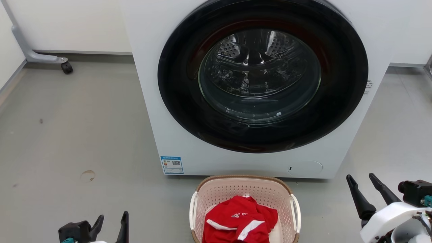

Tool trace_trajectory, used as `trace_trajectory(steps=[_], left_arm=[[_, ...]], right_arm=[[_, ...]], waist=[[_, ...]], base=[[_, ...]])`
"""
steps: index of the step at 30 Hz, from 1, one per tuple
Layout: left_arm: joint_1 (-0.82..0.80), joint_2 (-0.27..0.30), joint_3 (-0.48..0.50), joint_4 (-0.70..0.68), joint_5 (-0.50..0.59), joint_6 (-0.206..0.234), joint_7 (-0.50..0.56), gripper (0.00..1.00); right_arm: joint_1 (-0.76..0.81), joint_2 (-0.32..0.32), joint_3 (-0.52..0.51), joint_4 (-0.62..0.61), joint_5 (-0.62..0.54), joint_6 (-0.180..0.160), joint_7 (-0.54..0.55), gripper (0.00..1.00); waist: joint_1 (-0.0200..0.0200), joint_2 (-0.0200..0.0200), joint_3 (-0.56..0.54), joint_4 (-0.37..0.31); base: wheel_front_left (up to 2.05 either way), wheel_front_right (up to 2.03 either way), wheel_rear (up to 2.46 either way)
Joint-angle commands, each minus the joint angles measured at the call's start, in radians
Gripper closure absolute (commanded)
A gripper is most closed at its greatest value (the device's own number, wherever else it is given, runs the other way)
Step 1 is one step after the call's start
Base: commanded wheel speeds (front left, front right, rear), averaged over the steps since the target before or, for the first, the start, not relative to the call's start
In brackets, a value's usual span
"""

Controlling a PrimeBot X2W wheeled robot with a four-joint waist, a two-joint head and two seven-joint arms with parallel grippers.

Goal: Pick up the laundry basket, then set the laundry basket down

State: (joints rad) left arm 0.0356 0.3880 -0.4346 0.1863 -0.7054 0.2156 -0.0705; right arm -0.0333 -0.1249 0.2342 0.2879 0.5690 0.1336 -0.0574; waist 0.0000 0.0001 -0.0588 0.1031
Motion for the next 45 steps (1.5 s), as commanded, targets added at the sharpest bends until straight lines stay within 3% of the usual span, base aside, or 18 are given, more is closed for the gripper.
trace_trajectory(steps=[1,24,33,45], left_arm=[[-0.039,0.024,0.035,-0.025,-0.007,0.009,-0.003,0.0],[-0.053,0.028,0.029,-0.023,-0.006,0.011,-0.018,0.0],[-0.034,0.03,0.031,-0.042,-0.006,0.031,-0.024,0.0],[-0.025,0.028,0.03,-0.064,0.005,0.057,-0.045,0.0]], right_arm=[[-0.022,-0.02,0.007,-0.03,-0.014,-0.003,0.002,0.0],[-0.014,0.001,-0.004,-0.031,-0.016,-0.003,-0.009,0.0],[0.031,0.028,-0.036,-0.044,-0.032,-0.003,-0.048,0.0],[0.033,-0.024,-0.024,-0.102,-0.066,-0.003,-0.016,0.0]], waist=[[0.0,-0.0001,0.001,0.0],[0.0,-0.0001,0.007,0.008],[0.0,-0.0001,0.017,-0.048],[0.0,-0.0001,0.014,-0.042]], base=[[0.0,0.0,0.0],[0.0,0.0,0.0],[0.0,0.0,0.0],[0.0,0.0,0.0]])
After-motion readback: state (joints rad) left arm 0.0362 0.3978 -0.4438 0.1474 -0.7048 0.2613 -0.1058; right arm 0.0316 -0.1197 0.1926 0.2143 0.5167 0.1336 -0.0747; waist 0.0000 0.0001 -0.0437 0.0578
